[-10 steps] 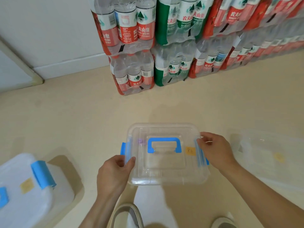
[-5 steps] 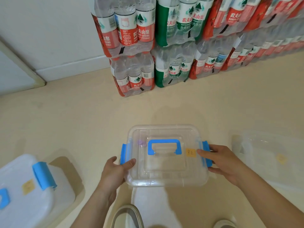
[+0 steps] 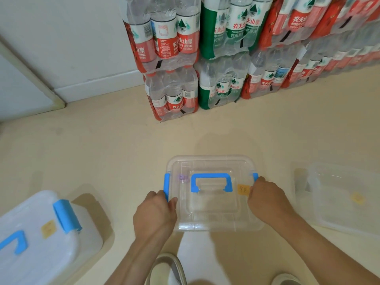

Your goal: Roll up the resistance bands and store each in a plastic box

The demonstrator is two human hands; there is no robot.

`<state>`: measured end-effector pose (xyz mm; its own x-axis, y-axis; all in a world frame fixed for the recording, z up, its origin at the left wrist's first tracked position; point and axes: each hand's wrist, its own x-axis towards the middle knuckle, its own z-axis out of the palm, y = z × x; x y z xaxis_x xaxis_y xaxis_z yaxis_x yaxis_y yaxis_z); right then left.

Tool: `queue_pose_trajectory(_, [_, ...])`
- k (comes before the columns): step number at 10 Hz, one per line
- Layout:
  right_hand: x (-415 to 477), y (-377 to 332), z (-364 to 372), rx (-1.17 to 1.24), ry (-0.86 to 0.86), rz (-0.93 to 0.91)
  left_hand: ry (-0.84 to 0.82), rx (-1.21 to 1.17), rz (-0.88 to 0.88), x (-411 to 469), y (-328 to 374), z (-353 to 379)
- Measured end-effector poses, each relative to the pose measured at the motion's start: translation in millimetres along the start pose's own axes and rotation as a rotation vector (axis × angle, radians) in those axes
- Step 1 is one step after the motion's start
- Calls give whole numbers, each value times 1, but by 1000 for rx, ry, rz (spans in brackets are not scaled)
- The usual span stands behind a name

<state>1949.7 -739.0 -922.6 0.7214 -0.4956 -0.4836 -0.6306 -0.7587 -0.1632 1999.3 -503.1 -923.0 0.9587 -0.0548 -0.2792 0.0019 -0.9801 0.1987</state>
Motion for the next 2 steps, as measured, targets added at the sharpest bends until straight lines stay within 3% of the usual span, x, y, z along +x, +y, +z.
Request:
queue_pose_trajectory(1, [-2,2,-5,58,-61,-28,-90,-15,42,-2,-4,-1])
queue_pose_trajectory(2, [-8,5,-26,288,-87,8,-35,-390,-26,4,-15,-19])
